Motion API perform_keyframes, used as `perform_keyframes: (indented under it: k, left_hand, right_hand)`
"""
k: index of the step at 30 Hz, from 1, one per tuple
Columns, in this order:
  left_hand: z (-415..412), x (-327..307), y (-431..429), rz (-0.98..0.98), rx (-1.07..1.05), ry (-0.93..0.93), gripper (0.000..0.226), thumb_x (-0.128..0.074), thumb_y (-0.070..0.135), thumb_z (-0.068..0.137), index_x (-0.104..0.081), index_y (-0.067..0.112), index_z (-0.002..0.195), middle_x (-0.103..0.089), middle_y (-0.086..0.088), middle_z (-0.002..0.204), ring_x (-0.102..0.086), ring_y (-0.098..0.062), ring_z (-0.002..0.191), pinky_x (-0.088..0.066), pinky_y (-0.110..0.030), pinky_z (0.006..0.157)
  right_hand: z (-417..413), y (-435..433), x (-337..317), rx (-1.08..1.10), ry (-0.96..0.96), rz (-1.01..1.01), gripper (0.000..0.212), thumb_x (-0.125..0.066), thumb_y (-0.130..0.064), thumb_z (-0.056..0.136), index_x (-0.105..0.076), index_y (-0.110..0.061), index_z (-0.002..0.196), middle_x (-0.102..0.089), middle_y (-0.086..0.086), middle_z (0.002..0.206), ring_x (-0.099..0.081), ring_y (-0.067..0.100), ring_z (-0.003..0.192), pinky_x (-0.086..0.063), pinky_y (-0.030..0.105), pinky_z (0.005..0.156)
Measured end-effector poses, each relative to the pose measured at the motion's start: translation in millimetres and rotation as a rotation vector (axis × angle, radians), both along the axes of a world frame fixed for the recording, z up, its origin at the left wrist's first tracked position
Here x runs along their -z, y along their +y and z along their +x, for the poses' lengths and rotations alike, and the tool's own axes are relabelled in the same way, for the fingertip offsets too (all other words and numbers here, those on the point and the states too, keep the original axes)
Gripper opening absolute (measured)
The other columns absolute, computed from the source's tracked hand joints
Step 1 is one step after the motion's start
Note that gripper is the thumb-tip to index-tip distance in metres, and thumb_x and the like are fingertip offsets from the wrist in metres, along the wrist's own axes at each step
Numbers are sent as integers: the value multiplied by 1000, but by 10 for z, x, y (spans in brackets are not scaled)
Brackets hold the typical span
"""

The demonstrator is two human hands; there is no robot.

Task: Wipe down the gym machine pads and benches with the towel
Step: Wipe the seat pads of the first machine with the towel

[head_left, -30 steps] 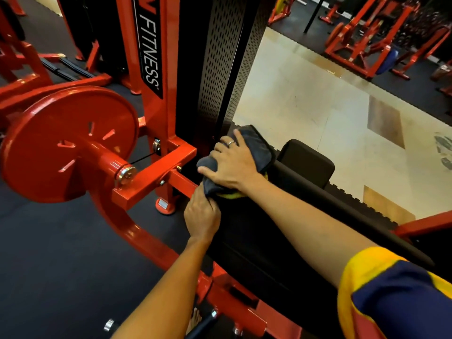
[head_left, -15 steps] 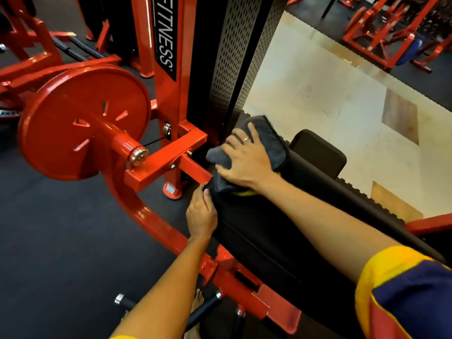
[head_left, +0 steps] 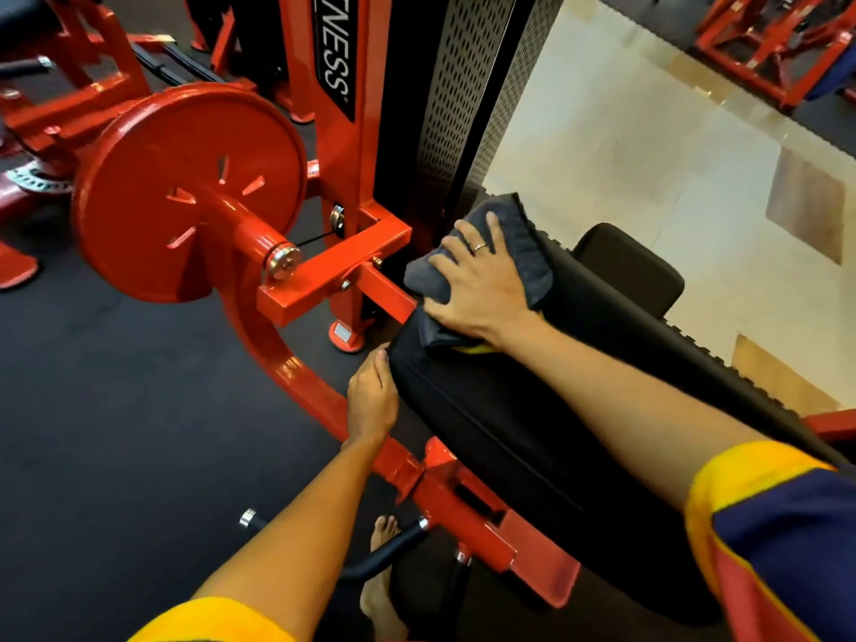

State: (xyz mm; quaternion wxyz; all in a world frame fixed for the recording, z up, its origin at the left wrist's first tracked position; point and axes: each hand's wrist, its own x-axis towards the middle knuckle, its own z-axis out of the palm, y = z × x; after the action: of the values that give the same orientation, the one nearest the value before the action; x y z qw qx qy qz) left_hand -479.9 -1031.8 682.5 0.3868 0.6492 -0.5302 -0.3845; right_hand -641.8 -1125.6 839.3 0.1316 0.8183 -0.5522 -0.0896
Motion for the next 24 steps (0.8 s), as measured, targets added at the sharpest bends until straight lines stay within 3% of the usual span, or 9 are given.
perform_keyframes:
  k: [3, 6, 9, 12, 16, 19, 21, 24]
  left_hand:
    - [171, 91, 158, 15, -31, -53, 47, -27, 32, 111, -65, 14, 131, -68, -6, 131, -61, -25, 123, -46, -34, 98]
    - [278, 56, 192, 44, -68, -51, 38, -31, 23, 112, -65, 6, 110, -72, -16, 107, -65, -37, 100, -40, -36, 74]
    - [367, -77, 170, 41, -82, -88, 38, -31, 24, 111, -64, 6, 108, -71, -18, 101, -64, -38, 97, -38, -35, 72]
    - [471, -164, 161, 9, -78, -94, 38, -32, 25, 111, -66, 8, 115, -72, -12, 110, -65, -31, 105, -46, -38, 85]
    - [571, -175, 255, 14, -62, -118, 39, -31, 27, 111, -66, 12, 119, -72, -8, 113, -65, -27, 107, -44, -34, 86]
    - [629, -173, 353, 31, -49, -140, 40, -31, 28, 112, -64, 14, 129, -70, -7, 125, -62, -28, 117, -44, -34, 92]
    - [649, -190, 395, 49, -45, -137, 41, -31, 30, 111, -63, 15, 133, -68, -8, 129, -60, -27, 121, -43, -35, 96]
    - [651, -268, 451, 48, -49, -116, 41, -31, 30, 111, -63, 15, 131, -68, -4, 127, -60, -23, 119, -41, -28, 93]
  right_hand:
    - [267, 313, 361, -80, -97, 48, 71, -56, -62, 76, -73, -11, 122, -65, 13, 131, -47, 39, 139, -14, 62, 124]
    - [362, 701, 650, -252, -80, 156, 76, -63, -59, 75, -66, -14, 136, -59, 13, 143, -42, 38, 144, -9, 61, 126]
    - [258, 546, 537, -369, -14, 117, 78, -52, -67, 75, -68, -19, 134, -62, 13, 139, -49, 37, 139, -10, 56, 126]
    - [291, 235, 344, -210, -8, 108, 81, -40, -72, 73, -76, -13, 117, -69, 14, 119, -57, 39, 124, -19, 58, 124]
    - [640, 377, 484, -11, -30, 183, 84, -31, -71, 76, -74, -7, 109, -68, 16, 117, -53, 41, 129, -6, 58, 126]
    - [614, 716, 725, -95, -102, 153, 71, -60, -58, 75, -70, -7, 124, -62, 16, 135, -43, 41, 142, -8, 61, 125]
    - [482, 987, 871, -162, -140, 134, 80, -68, -50, 75, -58, -12, 145, -46, 14, 158, -28, 37, 153, -3, 61, 127]
    - [250, 1366, 988, -209, -145, 100, 88, -73, -47, 76, -46, -18, 155, -31, 11, 167, -19, 33, 157, -1, 59, 127]
